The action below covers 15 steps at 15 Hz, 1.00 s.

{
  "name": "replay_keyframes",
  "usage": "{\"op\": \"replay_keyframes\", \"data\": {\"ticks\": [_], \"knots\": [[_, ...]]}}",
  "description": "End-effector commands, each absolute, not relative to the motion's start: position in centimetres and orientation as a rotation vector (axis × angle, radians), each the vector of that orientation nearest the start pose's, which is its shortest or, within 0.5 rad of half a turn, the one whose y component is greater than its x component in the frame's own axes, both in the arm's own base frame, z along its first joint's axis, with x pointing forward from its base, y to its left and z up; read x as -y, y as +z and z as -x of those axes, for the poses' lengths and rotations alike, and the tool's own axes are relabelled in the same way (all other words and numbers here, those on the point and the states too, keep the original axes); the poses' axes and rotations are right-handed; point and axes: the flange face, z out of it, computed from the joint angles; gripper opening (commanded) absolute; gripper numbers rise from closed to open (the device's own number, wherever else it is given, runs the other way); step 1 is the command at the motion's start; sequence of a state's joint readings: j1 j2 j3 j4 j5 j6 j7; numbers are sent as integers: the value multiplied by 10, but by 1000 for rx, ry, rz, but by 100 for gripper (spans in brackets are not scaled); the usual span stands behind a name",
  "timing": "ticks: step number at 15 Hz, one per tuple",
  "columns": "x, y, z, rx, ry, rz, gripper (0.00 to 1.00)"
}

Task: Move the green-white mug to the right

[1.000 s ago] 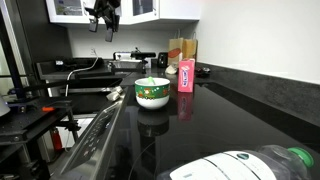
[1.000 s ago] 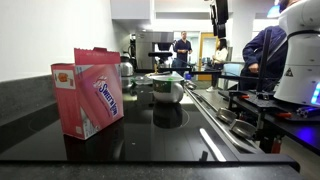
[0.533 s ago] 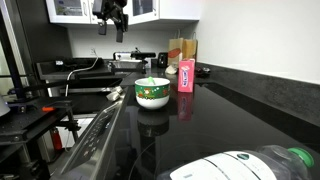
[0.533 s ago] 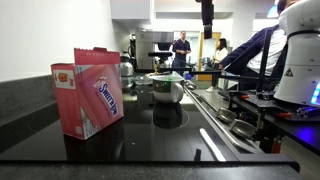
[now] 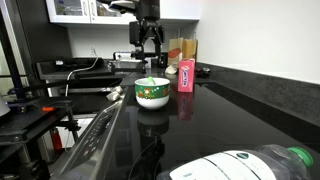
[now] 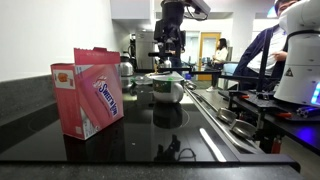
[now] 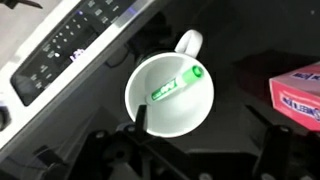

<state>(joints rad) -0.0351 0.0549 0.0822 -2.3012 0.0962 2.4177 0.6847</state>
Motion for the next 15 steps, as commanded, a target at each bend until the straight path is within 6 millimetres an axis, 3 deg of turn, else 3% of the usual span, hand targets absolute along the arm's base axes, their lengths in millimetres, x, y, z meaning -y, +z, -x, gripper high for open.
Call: {"op": "replay_keyframes", "data": {"ticks": [1, 6, 11, 12, 13, 15], "knots": [[-40, 307, -556, -1256, 17, 2781, 100], [-58, 267, -584, -1366, 95, 2757, 100], [-48, 227, -598, -1393, 145, 2776, 97], [-45, 220, -600, -1404, 149, 2780, 94], [-42, 215, -603, -1413, 155, 2784, 72], [-40, 206, -607, -1417, 174, 2785, 67]]}}
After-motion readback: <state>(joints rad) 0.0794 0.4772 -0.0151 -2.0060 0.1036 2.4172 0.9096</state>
